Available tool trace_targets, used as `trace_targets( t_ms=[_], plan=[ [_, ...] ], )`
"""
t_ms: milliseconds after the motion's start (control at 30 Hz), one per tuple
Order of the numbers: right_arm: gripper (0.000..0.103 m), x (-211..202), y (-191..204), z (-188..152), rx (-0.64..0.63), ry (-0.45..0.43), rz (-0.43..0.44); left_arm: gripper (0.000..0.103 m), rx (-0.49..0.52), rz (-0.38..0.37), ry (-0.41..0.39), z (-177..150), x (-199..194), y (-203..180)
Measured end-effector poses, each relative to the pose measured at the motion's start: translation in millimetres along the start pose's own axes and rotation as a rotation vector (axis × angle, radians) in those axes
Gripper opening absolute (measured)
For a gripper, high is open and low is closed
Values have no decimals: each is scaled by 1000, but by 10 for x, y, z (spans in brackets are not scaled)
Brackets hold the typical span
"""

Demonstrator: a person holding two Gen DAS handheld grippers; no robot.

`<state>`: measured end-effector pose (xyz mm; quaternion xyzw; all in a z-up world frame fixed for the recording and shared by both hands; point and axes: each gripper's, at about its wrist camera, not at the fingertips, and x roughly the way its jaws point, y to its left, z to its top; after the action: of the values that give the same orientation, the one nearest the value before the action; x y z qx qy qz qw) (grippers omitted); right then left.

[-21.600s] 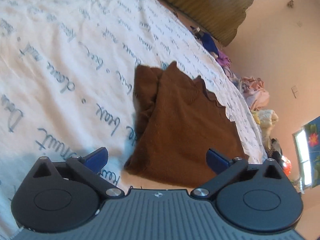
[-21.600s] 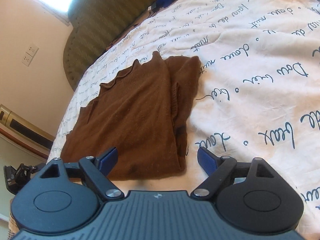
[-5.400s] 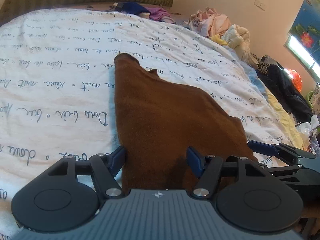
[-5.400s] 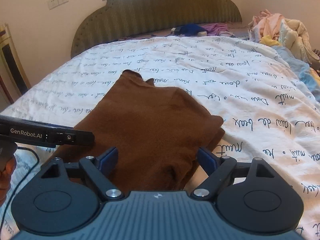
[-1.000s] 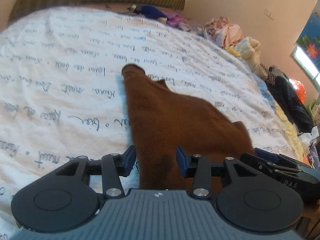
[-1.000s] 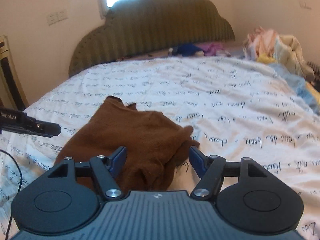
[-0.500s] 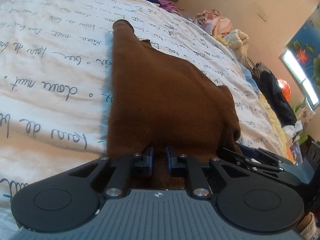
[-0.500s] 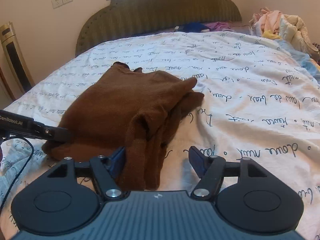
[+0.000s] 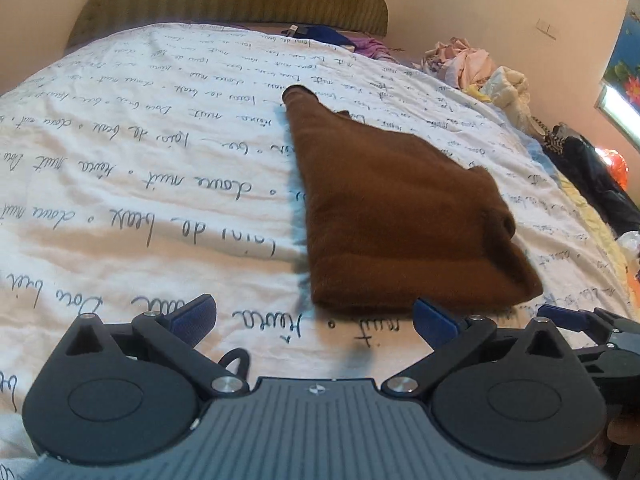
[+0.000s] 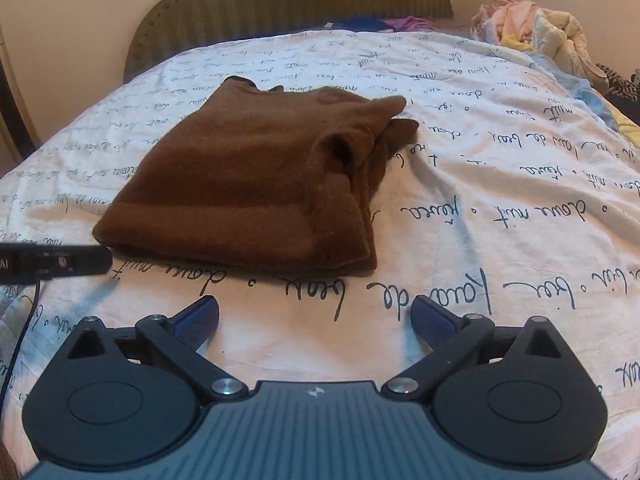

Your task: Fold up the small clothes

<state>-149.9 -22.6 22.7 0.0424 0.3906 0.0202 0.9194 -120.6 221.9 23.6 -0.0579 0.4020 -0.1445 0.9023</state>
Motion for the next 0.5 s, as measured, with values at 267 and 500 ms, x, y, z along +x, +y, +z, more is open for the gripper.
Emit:
trace_targets(
  t_ms=[267,500],
  plan=[
    [103,98,66,-14,-5,-11,-61,103,63,75,-52,-217,116,-132],
    [103,158,111,-16,-16,-6,-83,103,119,119,-90,-311,156,-269]
  ],
)
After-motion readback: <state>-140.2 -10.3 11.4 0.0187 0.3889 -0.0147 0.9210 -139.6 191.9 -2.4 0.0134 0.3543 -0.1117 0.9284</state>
